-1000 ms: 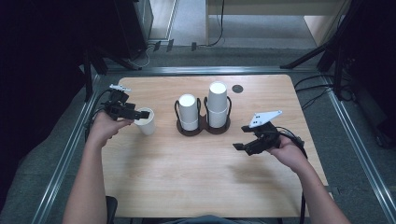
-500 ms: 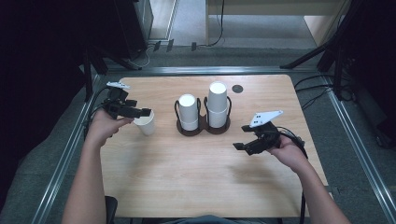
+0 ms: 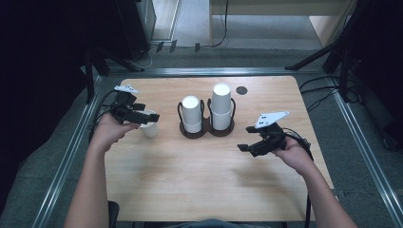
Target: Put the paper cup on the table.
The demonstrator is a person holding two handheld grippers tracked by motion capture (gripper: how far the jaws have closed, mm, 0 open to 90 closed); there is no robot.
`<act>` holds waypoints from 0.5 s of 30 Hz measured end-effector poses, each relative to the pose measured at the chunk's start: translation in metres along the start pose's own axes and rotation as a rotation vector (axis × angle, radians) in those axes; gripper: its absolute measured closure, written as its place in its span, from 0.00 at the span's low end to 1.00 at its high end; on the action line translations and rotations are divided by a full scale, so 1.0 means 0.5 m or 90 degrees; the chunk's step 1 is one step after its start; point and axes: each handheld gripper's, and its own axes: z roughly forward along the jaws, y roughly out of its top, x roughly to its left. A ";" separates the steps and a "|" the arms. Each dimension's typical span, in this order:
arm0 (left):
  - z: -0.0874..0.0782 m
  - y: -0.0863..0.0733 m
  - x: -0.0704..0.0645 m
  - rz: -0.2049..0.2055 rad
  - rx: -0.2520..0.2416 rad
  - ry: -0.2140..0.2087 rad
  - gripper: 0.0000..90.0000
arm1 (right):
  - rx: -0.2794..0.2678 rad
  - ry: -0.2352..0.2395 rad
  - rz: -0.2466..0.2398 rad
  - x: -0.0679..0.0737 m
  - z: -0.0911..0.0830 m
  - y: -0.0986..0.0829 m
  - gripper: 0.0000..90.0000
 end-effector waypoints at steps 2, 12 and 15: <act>0.002 0.000 -0.009 0.007 0.003 -0.001 0.16 | 0.002 0.003 0.004 0.000 0.000 0.002 0.25; 0.017 -0.014 -0.041 0.032 0.007 -0.035 0.18 | -0.004 0.006 -0.002 -0.003 0.003 0.009 0.25; 0.023 -0.018 -0.049 0.037 0.008 -0.041 0.18 | -0.004 0.007 -0.004 -0.003 0.004 0.010 0.25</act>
